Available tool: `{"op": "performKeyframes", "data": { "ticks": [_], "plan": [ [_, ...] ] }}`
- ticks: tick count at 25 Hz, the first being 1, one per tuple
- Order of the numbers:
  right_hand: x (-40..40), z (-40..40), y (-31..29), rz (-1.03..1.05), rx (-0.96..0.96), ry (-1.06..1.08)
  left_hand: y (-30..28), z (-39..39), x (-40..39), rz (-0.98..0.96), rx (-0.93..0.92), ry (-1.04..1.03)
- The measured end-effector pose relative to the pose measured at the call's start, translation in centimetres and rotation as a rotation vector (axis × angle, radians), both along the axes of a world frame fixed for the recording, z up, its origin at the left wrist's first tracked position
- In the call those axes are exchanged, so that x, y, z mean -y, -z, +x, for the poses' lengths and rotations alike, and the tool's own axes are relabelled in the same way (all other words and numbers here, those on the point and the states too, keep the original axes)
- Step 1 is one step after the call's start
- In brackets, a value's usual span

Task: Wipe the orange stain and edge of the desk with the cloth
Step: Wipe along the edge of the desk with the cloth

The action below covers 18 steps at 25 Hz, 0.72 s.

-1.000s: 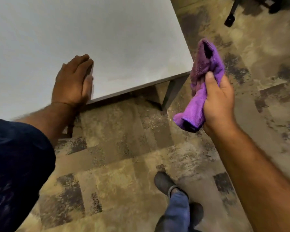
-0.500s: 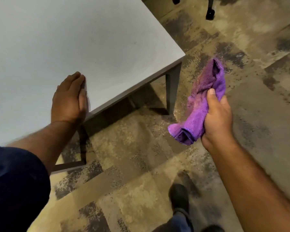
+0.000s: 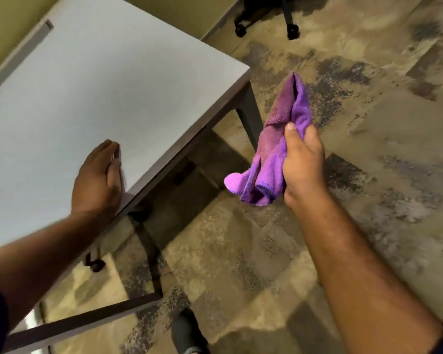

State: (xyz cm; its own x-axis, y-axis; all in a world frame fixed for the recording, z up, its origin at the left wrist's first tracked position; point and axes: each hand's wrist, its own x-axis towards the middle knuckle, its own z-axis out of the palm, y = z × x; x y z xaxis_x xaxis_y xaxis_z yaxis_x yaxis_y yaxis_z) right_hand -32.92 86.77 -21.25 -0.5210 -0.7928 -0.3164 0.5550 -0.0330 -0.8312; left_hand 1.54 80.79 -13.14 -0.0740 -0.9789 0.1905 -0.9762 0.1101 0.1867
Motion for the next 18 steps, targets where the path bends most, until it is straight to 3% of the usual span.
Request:
{"op": "performKeyframes", "data": {
  "ticks": [4, 8, 14, 18],
  "plan": [
    [-2.3, 3.7, 0.7, -0.053, -0.031, 0.051, -1.1, -0.9, -0.4, 0.053, 0.095, 0.377],
    [-4.6, 7.6, 1.0, -0.061, -0.042, 0.081, -1.9, -0.9, 1.9, 0.068, 0.165, 0.624],
    [-6.8, 10.9, 4.1, -0.08, -0.005, 0.263, -2.5, -10.1, 10.6, -0.028, 0.0, 0.698],
    [-7.1, 11.8, 6.7, -0.068, -0.045, 0.288, -1.1, -14.9, 13.8, 0.065, 0.025, 0.763]
  ]
}}
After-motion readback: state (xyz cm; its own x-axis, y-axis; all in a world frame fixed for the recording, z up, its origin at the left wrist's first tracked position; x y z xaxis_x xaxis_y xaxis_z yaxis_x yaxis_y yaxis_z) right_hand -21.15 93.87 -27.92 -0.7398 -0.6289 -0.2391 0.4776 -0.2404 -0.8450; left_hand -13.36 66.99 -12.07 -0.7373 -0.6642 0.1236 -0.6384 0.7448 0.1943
